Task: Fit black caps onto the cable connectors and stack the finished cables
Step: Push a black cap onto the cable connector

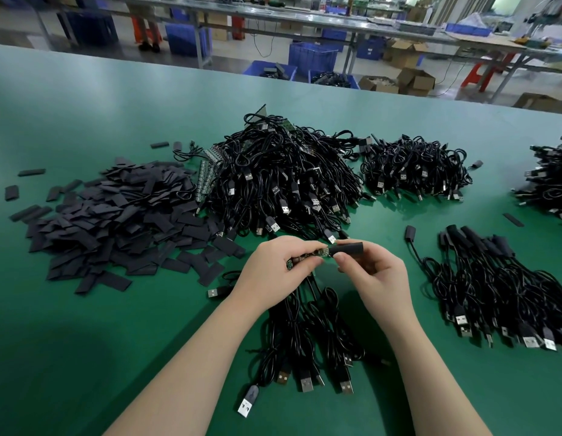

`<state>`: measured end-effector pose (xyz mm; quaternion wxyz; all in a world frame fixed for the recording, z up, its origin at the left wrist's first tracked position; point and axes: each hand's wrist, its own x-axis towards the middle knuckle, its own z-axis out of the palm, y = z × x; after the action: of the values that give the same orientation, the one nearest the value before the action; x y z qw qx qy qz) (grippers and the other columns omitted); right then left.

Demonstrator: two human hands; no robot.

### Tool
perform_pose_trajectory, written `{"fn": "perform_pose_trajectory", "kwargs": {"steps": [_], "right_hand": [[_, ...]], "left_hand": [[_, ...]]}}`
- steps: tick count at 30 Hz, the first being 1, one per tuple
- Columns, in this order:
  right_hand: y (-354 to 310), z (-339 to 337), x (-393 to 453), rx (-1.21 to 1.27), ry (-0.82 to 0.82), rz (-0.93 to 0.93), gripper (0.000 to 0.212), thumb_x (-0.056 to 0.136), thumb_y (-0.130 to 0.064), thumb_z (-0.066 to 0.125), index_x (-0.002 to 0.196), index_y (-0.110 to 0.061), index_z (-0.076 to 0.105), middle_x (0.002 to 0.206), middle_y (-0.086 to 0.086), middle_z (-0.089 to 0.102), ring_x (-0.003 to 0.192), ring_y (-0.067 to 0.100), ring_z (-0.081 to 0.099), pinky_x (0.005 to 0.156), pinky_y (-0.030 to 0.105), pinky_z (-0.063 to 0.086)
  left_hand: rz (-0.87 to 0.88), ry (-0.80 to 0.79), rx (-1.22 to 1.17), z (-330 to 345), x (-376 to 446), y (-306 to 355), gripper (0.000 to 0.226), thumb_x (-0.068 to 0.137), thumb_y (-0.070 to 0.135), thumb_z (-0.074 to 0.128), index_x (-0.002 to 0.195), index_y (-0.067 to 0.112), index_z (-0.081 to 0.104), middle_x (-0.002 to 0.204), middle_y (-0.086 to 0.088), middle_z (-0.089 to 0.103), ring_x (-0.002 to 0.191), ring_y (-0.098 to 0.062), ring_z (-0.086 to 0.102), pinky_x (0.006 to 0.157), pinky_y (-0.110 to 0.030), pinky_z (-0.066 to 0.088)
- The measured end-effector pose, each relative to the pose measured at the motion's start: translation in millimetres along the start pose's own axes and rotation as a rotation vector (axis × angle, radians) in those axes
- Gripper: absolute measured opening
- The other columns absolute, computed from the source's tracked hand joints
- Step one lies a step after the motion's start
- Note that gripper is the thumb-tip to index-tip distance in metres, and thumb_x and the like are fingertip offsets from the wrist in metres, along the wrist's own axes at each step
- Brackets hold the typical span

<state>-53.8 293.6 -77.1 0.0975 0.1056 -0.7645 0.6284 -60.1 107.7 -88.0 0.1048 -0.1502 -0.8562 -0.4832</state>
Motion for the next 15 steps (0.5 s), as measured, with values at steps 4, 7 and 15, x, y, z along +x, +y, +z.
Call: {"fn": "perform_pose_trajectory", "kwargs": {"steps": [4,7,15], "right_hand": [[-1.5,-1.4,-0.3,0.005,-0.013,-0.005,0.027,0.087,-0.004,0.072,0.093,-0.03,0.074,0.093,-0.013,0.076,0.075,0.003,0.069,0.073,0.015,0.053],[-1.5,-2.6,-0.3,0.015,-0.022,0.005,0.026,0.087,-0.005,0.072,0.093,-0.03,0.074,0.092,-0.011,0.077,0.079,0.006,0.07,0.075,0.02,0.056],[-5.2,-1.0,-1.1,0.033,-0.028,-0.025,0.037,0.086,-0.004,0.073,0.087,-0.041,0.076,0.091,-0.011,0.077,0.077,0.004,0.07,0.073,0.016,0.054]], "left_hand": [[0.001,0.003,-0.002,0.0,0.1,-0.9,0.026,0.087,0.038,0.064,0.113,0.043,0.067,0.092,0.018,0.068,0.095,-0.002,0.06,0.082,-0.037,0.052],[0.01,-0.004,0.014,-0.1,0.0,-0.1,0.031,0.087,0.038,0.064,0.115,0.052,0.058,0.088,0.018,0.065,0.091,-0.003,0.059,0.079,-0.038,0.052],[-0.008,-0.018,0.013,0.5,0.3,-1.8,0.026,0.089,0.038,0.064,0.114,0.042,0.069,0.092,0.019,0.067,0.094,-0.001,0.06,0.081,-0.036,0.053]]}}
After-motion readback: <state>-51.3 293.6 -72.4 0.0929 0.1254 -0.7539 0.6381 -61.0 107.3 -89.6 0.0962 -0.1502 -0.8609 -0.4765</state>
